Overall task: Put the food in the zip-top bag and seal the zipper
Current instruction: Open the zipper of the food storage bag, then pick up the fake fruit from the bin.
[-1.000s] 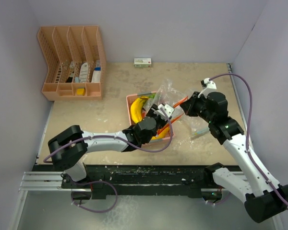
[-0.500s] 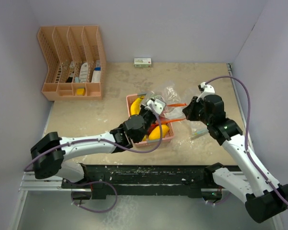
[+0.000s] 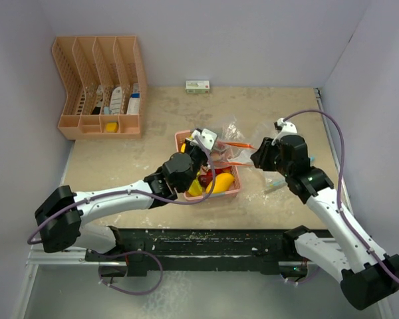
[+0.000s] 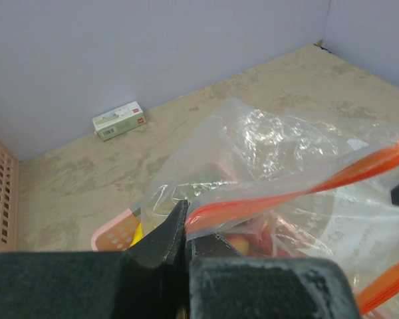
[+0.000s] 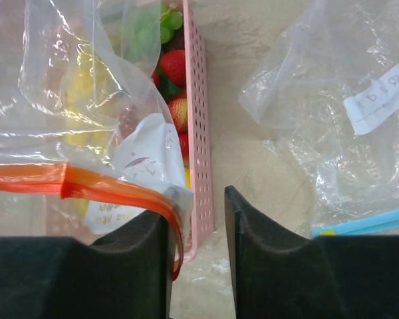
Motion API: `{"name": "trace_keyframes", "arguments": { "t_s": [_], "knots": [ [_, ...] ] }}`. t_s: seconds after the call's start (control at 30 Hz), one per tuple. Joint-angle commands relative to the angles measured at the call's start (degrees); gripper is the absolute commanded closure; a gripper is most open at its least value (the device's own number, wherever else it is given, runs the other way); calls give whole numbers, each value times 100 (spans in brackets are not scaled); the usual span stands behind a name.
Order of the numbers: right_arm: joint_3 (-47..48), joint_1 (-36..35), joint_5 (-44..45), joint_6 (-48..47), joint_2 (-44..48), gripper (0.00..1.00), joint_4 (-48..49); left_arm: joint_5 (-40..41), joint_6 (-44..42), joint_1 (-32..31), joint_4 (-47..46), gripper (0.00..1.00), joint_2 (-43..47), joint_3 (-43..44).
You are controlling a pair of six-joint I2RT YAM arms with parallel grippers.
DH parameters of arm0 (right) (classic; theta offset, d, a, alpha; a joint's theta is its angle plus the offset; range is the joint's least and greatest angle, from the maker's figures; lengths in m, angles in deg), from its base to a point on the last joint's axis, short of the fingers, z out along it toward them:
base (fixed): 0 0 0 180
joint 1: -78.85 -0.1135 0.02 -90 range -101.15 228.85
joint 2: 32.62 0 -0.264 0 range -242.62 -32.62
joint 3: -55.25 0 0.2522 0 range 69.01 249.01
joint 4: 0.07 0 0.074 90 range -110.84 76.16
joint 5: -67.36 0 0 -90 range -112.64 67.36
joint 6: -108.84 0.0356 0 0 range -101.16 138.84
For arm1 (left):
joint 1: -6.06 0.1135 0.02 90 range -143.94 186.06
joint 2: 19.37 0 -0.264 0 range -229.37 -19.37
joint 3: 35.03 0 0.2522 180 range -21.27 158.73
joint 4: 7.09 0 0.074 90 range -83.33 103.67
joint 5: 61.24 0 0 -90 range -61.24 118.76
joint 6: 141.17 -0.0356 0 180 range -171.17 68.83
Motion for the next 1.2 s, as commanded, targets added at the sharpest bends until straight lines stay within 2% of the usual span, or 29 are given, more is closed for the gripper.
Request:
{"name": "trace_keyframes", "arguments": {
  "t_s": [0.0,0.07,0.2,0.33,0.53,0.63,0.8,1.03,1.17],
  "knots": [
    [-215,192,-936,-371,459,55,569,530,-36,259,-557,100,362,275],
    [-192,192,-1533,-328,698,44,1048,479,-48,261,-554,100,348,288],
    [47,192,-2512,-288,1049,37,1506,485,-110,259,-495,100,441,290],
    [167,192,-3188,-280,1372,23,1812,672,-342,261,-308,100,838,365],
    [68,192,-4143,86,1676,21,2582,1012,-530,251,264,100,1544,459],
    [39,192,-4163,161,1679,20,2657,1521,-886,167,548,100,1849,554],
    [-41,192,-3652,121,1155,23,2360,2926,-1862,14,274,100,1753,514],
    [-267,137,-3115,186,-18,33,2448,3563,-482,273,1337,100,1438,-192],
    [-32,-230,-2339,79,-780,34,2400,3203,1126,686,2711,100,1295,-230]
  ]
}}
